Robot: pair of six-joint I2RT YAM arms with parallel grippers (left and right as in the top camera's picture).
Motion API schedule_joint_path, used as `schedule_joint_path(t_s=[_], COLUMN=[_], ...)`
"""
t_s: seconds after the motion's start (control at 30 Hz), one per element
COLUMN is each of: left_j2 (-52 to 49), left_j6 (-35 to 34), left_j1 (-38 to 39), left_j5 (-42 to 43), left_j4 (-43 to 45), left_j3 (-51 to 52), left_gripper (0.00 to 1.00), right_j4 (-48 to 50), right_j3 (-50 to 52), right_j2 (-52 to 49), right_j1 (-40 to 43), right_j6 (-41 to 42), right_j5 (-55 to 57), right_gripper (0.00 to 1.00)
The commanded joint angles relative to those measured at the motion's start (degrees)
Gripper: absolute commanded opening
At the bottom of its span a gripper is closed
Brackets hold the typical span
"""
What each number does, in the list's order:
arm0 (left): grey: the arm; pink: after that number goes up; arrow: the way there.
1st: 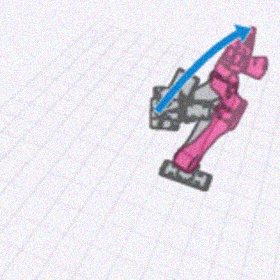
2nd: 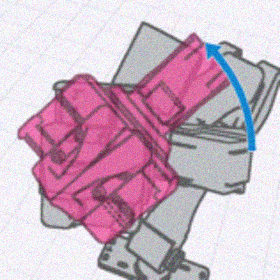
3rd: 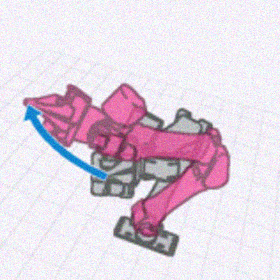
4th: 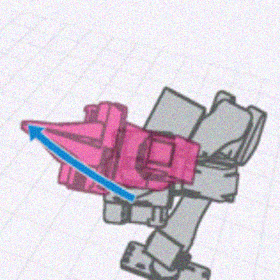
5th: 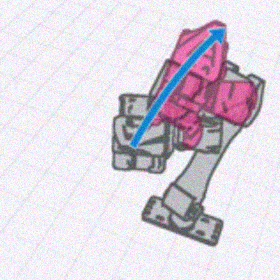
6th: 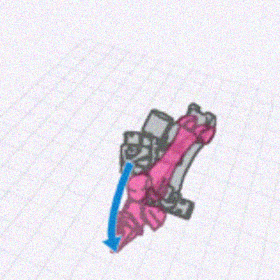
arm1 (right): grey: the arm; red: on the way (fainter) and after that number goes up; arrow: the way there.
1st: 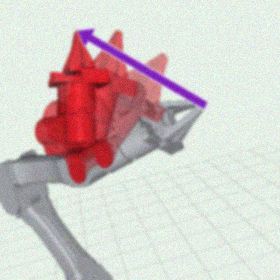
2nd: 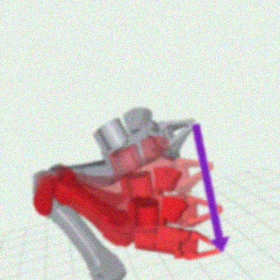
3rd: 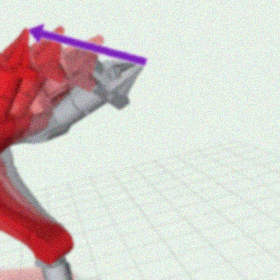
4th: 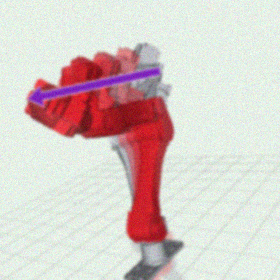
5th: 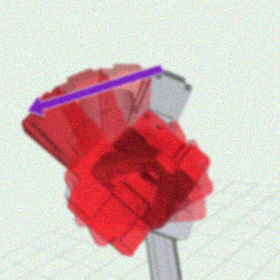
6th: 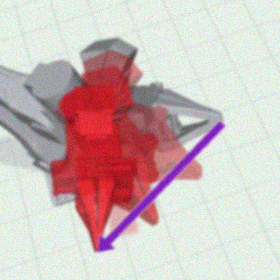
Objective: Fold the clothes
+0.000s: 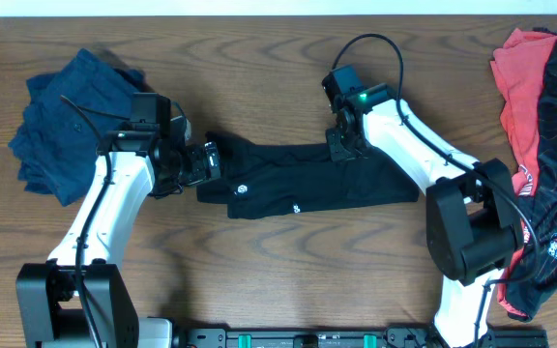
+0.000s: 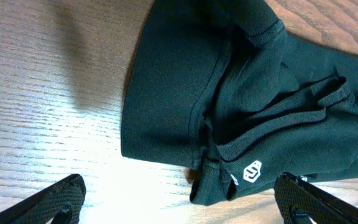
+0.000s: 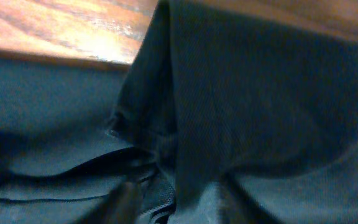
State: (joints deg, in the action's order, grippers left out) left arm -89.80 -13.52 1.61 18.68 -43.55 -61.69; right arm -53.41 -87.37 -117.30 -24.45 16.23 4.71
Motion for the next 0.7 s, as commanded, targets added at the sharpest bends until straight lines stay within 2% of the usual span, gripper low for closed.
schedule_joint_path(t_s=[0.0, 0.3, 0.5, 0.67], left_j2=[0.0, 0.0, 0.0, 0.0], left_j6=[-0.3, -0.3, -0.3, -0.3], left_j1=[-0.2, -0.2, -0.3, -0.2], left_j5=[-0.7, -0.7, -0.7, -0.7], left_j4=[-0.4, -0.3, -0.3, -0.2], left_j3=[-0.4, -0.4, -0.4, -0.4], left_gripper=[0.98, 0.98, 0.98, 0.98], right_j4=[-0.3, -8.0, -13.9, -13.0], right_j3=[-0.2, -0.2, -0.2, -0.2], right_j2=[-0.7, -0.6, -0.6, -0.6], right_j1=[-0.7, -0.8, -0.7, -0.9], right_j6=[2.6, 3.0, -1.1, -1.1], right_j5=[0.7, 4.1, 4.1, 2.6], right_gripper=[0.01, 0.01, 0.01, 0.01])
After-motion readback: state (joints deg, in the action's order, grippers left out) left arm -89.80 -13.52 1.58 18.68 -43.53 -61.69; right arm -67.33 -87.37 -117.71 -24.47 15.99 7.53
